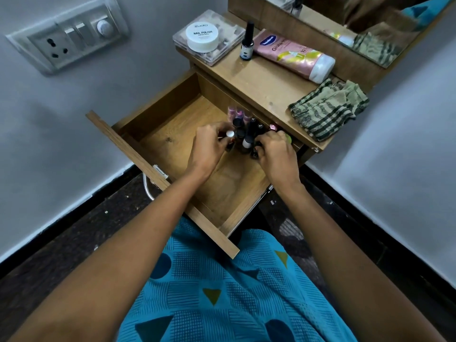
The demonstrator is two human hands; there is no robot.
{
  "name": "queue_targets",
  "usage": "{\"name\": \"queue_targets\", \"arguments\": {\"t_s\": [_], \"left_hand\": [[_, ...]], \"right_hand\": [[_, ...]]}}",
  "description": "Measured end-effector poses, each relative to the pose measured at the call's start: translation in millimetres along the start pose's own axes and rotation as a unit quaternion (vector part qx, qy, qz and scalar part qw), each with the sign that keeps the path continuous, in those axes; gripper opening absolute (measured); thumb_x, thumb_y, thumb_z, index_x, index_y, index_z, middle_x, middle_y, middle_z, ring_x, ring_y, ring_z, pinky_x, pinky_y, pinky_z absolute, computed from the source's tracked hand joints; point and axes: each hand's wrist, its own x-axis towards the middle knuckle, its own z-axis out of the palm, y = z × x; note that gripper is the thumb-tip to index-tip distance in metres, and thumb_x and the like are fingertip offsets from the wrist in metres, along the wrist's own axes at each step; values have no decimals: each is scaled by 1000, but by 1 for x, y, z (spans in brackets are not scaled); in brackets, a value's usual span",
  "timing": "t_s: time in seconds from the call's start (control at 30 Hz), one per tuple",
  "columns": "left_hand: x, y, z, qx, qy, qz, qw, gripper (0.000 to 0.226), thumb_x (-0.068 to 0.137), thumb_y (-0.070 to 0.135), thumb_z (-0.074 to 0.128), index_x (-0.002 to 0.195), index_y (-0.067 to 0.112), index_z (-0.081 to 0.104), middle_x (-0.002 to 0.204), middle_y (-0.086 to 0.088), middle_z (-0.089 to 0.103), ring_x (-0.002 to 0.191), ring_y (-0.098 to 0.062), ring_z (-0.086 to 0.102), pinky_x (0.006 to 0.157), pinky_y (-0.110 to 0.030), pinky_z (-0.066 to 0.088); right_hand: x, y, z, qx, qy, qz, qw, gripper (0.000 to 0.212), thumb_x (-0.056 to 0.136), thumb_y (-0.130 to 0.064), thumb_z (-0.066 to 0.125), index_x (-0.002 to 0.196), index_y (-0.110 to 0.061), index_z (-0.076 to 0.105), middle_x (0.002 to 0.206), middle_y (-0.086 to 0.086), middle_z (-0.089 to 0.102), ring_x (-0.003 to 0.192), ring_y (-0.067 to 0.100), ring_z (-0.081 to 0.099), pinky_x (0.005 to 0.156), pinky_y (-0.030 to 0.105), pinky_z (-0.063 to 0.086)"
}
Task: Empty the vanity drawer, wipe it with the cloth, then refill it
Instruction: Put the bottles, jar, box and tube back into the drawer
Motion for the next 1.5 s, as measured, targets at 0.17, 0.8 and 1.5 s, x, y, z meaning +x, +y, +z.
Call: {"name": "queue_targets", "arguments": {"t_s": [0.17, 0.8, 1.5], "left_hand": [[8, -9, 1, -12, 17, -12, 1000, 24, 84, 3, 60, 108, 5, 66, 106, -9, 69, 90, -4, 58, 78, -10, 45], [46, -13, 11, 7, 36, -34, 999, 26, 86, 6, 60, 112, 5, 63, 111, -10, 67, 102, -15, 62, 80, -14, 45], [46, -13, 19, 1, 28, -31, 999, 27, 85, 3, 60, 112, 3, 63, 112, -12, 67, 102, -18, 63, 82, -14, 45]], "right_hand": [[0, -1, 2, -38, 4, -14, 999, 24, 86, -6, 52, 109, -2, 59, 116, 14, 60, 116, 31, 48, 91, 38, 44], [-2, 7, -11, 63, 6, -34, 997, 25, 90, 0, 48, 112, 1, 60, 117, 14, 58, 109, 29, 51, 89, 41, 49], [-15, 24, -22, 46, 12, -35, 998, 19, 84, -11, 63, 101, -2, 66, 103, 10, 58, 95, 24, 56, 82, 39, 53]]}}
